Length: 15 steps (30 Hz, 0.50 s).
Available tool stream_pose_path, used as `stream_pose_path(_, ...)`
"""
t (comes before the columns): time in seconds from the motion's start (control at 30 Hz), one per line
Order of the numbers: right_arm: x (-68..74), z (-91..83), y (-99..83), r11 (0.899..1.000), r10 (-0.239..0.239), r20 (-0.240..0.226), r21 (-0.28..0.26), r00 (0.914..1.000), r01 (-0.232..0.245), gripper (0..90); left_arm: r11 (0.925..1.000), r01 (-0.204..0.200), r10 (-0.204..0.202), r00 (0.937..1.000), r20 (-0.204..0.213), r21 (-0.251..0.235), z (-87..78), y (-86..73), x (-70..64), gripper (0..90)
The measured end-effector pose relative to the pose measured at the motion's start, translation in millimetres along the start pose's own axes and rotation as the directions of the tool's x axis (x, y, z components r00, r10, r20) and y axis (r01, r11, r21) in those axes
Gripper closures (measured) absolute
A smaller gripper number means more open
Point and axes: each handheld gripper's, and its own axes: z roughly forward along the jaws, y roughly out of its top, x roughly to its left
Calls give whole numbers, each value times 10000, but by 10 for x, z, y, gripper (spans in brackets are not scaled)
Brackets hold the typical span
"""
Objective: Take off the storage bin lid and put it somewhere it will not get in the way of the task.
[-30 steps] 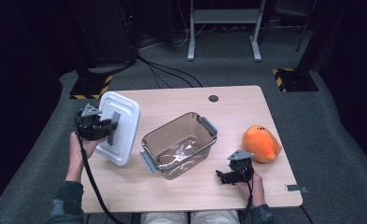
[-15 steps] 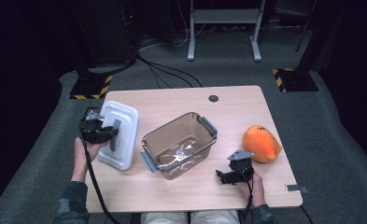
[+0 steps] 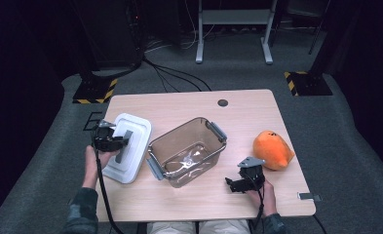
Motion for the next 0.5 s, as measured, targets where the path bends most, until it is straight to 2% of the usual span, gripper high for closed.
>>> stream_pose_path(0.3, 0, 0, 0, 10000, 0, 1, -2, 10000, 0, 59, 9989, 301, -302, 9995, 26, 353, 208, -26, 45, 667)
stream_pose_path(0.33, 0, 0, 0, 10000, -3, 0, -2, 10000, 3, 59, 9983, 432, -431, 9991, -37, 399, 246, -32, 44, 667)
stream_pose_path(0.5, 0, 0, 0, 10000, 0, -1, -4, 10000, 0, 59, 9966, 464, -461, 9989, -53, 681, 324, -39, 47, 667)
